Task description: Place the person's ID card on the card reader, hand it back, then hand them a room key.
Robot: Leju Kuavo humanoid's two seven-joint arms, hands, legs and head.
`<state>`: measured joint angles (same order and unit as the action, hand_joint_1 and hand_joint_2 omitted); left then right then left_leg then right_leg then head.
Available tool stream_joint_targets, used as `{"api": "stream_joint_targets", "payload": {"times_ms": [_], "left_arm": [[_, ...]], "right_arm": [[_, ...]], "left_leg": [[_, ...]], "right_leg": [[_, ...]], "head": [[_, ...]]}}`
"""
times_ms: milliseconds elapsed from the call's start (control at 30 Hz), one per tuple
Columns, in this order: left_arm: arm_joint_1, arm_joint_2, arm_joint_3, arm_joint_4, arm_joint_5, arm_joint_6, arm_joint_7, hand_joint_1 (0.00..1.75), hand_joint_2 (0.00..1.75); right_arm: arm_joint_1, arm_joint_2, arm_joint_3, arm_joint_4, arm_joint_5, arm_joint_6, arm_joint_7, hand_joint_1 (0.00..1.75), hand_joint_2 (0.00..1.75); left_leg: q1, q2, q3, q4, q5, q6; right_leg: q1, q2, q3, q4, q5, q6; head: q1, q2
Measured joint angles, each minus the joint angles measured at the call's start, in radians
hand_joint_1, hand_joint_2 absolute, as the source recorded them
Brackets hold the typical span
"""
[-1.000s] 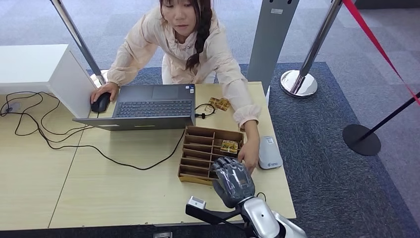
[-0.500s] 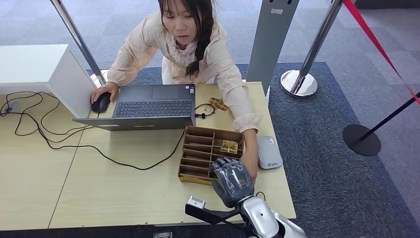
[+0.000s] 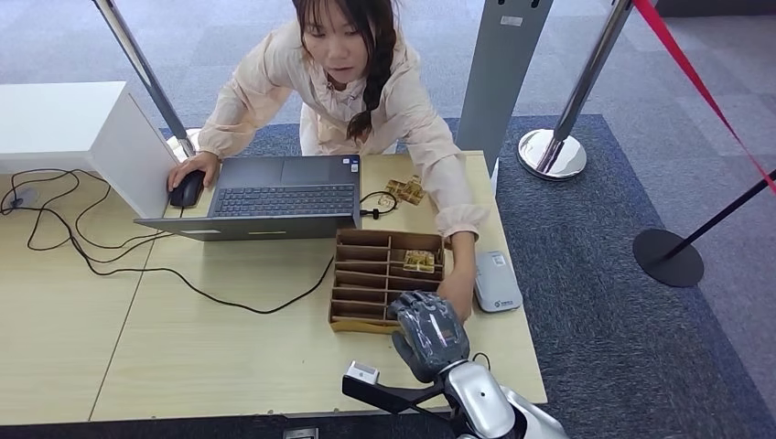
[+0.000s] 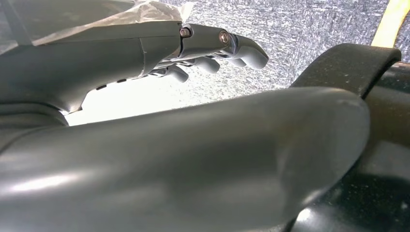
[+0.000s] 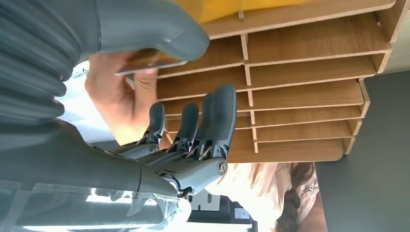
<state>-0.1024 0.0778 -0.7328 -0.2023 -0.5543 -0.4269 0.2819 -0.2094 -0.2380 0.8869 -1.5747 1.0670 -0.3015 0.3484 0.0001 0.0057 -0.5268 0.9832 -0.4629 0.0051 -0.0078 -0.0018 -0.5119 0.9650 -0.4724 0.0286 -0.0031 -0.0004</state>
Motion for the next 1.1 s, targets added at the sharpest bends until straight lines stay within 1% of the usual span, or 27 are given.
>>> {"api": "stream_joint_targets", "payload": {"times_ms": [133, 567, 933, 1100], "left_arm": [[0.0, 0.0, 0.001, 0.0, 0.0, -0.001, -0.002, 0.0, 0.0], [0.0, 0.004, 0.003, 0.0, 0.0, -0.006, -0.006, 0.0, 0.0], [0.001, 0.005, 0.004, 0.001, 0.0, -0.007, -0.011, 0.0, 0.0], [0.001, 0.012, 0.004, 0.001, 0.0, -0.01, -0.019, 0.0, 0.0]], "right_arm": [[0.0, -0.001, 0.0, 0.0, 0.0, 0.011, 0.007, 0.96, 1.75], [-0.008, -0.005, 0.0, 0.0, 0.002, 0.097, 0.037, 0.83, 1.75], [-0.016, -0.003, 0.0, 0.011, -0.002, 0.124, 0.039, 0.69, 1.75], [-0.018, -0.003, 0.0, 0.019, -0.006, 0.127, 0.04, 0.7, 1.75]], "left_leg": [[0.0, 0.0, 0.0, 0.0, 0.0, 0.0], [0.0, 0.0, 0.0, 0.0, 0.0, 0.0], [0.0, 0.0, 0.0, 0.0, 0.0, 0.0], [0.0, 0.0, 0.0, 0.0, 0.0, 0.0]], "right_leg": [[0.0, 0.0, 0.0, 0.0, 0.0, 0.0], [0.0, 0.0, 0.0, 0.0, 0.0, 0.0], [0.0, 0.0, 0.0, 0.0, 0.0, 0.0], [0.0, 0.0, 0.0, 0.0, 0.0, 0.0]], "head": [[0.0, 0.0], [0.0, 0.0], [0.0, 0.0], [0.0, 0.0]]}}
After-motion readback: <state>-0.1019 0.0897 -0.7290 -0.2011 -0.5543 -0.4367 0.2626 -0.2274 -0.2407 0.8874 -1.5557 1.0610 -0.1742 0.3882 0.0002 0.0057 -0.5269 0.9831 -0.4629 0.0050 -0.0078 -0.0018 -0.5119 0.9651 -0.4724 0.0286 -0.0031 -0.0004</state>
